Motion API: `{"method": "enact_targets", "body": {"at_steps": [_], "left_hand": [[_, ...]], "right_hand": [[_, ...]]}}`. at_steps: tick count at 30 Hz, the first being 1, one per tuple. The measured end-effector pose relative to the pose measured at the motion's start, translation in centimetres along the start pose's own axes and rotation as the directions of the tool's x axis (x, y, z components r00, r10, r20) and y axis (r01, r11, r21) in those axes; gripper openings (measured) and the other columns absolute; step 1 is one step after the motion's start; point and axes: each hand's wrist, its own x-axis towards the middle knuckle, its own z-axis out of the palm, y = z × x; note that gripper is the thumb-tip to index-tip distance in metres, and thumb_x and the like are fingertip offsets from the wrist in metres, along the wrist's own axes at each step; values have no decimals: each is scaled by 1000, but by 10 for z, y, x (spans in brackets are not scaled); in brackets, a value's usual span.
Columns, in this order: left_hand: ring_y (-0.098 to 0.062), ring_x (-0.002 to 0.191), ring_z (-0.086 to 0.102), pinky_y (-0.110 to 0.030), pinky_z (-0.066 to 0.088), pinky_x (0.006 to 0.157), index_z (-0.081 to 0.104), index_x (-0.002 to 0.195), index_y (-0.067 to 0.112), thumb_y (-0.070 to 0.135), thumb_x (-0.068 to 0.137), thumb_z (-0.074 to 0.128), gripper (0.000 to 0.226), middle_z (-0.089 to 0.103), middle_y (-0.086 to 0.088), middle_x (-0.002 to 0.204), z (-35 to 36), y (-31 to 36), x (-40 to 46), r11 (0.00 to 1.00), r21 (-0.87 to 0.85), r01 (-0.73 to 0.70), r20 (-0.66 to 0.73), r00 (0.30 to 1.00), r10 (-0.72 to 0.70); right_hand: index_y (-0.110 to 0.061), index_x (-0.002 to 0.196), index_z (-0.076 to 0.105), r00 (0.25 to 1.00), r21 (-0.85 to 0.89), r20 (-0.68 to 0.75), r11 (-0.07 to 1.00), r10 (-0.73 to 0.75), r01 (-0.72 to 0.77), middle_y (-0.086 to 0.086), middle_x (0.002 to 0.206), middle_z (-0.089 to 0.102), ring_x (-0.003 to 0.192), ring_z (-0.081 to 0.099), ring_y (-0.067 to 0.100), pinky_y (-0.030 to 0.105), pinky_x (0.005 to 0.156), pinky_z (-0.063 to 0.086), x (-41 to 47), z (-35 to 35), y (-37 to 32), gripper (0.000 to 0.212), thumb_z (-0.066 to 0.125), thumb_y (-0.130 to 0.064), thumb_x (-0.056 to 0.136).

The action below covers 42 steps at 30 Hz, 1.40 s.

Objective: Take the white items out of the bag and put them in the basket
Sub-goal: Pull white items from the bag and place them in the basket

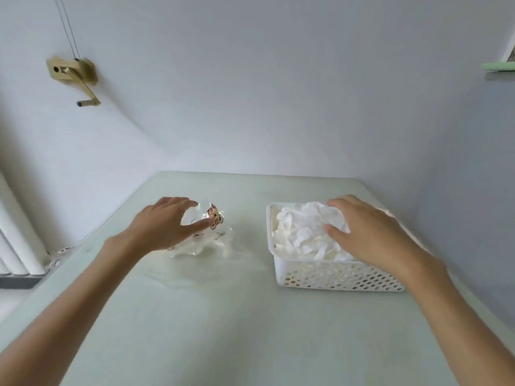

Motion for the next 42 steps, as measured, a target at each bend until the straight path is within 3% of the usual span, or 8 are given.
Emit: {"method": "enact_targets", "body": {"at_steps": [4,10,15,22,27,34,37,42], "left_hand": [[-17,144,23,-36,26,112,18,152,29,72,86,24,80,30,6,155,28,-27,-22,997,21,80,149,985,-83],[-17,115,56,-31,36,88,60,116,33,71,89,27,57,65,9,118,-1,-47,-28,988,50,148,-148,979,-139],[-25,80,54,-29,34,68,51,83,17,71,89,34,57,65,-3,95,28,-45,-2,963,24,268,80,960,-269],[-32,96,64,-35,46,76,71,101,27,34,98,47,25,73,-1,102,-11,-16,-15,898,-437,45,-530,794,-298],[-28,93,66,-31,36,65,72,98,29,40,98,49,25,74,3,96,-37,12,-41,969,-239,-69,-667,737,-112],[-32,117,54,-40,41,89,47,138,17,47,100,34,50,59,-8,131,-13,-25,-22,985,-2,173,-318,934,-164],[-25,131,40,-40,33,103,40,141,20,66,88,40,70,45,-2,144,3,-6,-39,996,-13,93,-336,938,-92],[-19,123,47,-33,40,93,41,138,27,73,78,53,76,45,7,141,51,20,-57,999,34,-27,41,999,25]], "right_hand": [[-29,105,62,972,313,80,931,-223,188,-7,113,64,109,57,20,32,87,44,-18,41,-105,27,38,-37,100],[-26,57,32,962,438,204,896,-182,76,-6,57,36,82,43,25,33,76,31,-17,104,-147,50,26,-49,101],[-26,81,74,998,586,-39,809,-39,54,-16,71,64,87,59,9,29,88,43,-14,131,-137,28,59,-49,88],[-27,78,72,995,719,-77,695,58,15,-18,79,68,84,61,0,15,74,41,-10,150,-117,8,69,-29,86],[-30,83,74,999,793,-4,608,52,-28,-18,88,71,86,65,1,11,78,47,-12,152,-115,5,70,-29,85],[-30,110,71,999,723,-2,690,35,-23,-15,94,72,84,65,-1,18,79,51,-21,144,-108,27,53,-17,94],[-28,113,70,1000,714,-23,699,-18,29,-14,98,70,84,66,2,17,78,51,-19,140,-112,31,52,-11,94],[-25,115,67,999,556,-52,830,-12,39,-8,107,63,86,66,12,28,79,49,-13,138,-121,29,54,-14,92]]}}
